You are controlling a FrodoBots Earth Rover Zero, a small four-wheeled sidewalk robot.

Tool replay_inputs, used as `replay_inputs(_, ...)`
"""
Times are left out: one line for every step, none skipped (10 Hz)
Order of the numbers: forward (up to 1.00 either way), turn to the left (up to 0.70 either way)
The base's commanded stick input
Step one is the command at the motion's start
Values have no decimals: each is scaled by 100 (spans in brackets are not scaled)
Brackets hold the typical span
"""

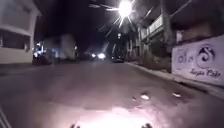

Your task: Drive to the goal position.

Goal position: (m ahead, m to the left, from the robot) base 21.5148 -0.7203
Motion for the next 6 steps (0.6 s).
replay_inputs(70,0)
replay_inputs(70,0)
replay_inputs(70,0)
replay_inputs(70,0)
replay_inputs(70,0)
replay_inputs(70,0)
